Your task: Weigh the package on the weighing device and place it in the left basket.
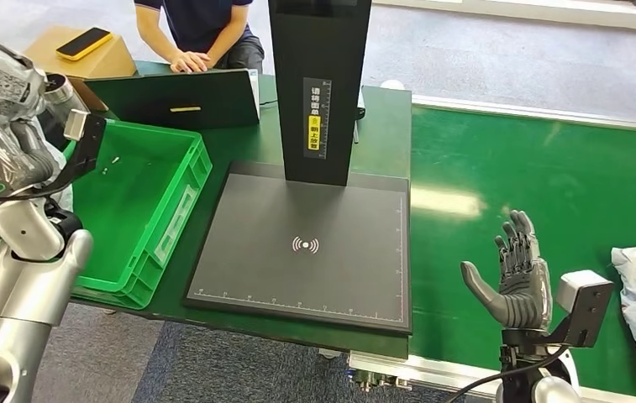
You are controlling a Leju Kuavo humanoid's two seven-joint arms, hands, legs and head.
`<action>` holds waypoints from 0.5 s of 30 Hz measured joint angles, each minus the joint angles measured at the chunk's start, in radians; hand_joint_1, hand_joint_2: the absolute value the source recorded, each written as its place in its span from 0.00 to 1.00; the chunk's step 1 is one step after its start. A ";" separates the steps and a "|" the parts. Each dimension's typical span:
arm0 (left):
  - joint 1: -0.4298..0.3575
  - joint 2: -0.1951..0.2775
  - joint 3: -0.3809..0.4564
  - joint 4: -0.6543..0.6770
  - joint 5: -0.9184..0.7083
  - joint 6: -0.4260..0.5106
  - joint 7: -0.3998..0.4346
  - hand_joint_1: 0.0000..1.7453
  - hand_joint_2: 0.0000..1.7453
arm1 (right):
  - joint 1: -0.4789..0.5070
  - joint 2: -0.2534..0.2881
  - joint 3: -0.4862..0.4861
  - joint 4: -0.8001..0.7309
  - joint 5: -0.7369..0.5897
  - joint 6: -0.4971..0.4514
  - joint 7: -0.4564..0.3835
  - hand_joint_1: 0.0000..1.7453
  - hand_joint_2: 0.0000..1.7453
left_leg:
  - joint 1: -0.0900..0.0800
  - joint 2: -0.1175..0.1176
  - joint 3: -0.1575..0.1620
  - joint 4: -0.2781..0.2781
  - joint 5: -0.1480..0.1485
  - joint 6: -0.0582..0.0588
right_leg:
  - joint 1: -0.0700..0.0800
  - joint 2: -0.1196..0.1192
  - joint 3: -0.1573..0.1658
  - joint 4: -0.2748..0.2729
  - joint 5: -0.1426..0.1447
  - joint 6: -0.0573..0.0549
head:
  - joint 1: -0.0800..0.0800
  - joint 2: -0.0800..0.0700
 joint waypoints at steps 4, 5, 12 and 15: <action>-0.006 -0.040 0.069 0.081 0.008 -0.110 -0.077 0.00 1.00 | -0.003 0.000 0.007 0.002 0.008 0.004 -0.001 0.00 1.00 | 0.000 0.000 0.000 0.000 0.000 0.000 | 0.000 0.000 0.000 0.000 0.000 0.000 | 0.000 0.000; -0.007 -0.054 0.091 0.113 0.010 -0.160 -0.102 0.00 1.00 | -0.006 0.000 0.008 0.004 0.011 0.005 -0.002 0.00 1.00 | 0.000 0.000 0.000 0.000 0.000 0.000 | 0.000 0.000 0.000 0.000 0.000 0.000 | 0.000 0.000; -0.008 -0.113 0.171 0.242 0.010 -0.255 -0.144 0.00 1.00 | -0.015 0.000 0.010 0.020 0.021 0.006 -0.010 0.00 1.00 | 0.000 0.001 0.000 0.000 0.000 0.000 | 0.000 0.000 0.000 0.000 0.000 0.000 | 0.000 0.000; -0.012 -0.123 0.185 0.267 0.008 -0.270 -0.136 0.00 1.00 | -0.017 0.000 0.011 0.024 0.022 0.006 -0.011 0.00 1.00 | 0.000 0.001 0.000 0.000 -0.001 -0.001 | 0.000 0.000 0.000 0.000 0.000 0.000 | 0.000 0.000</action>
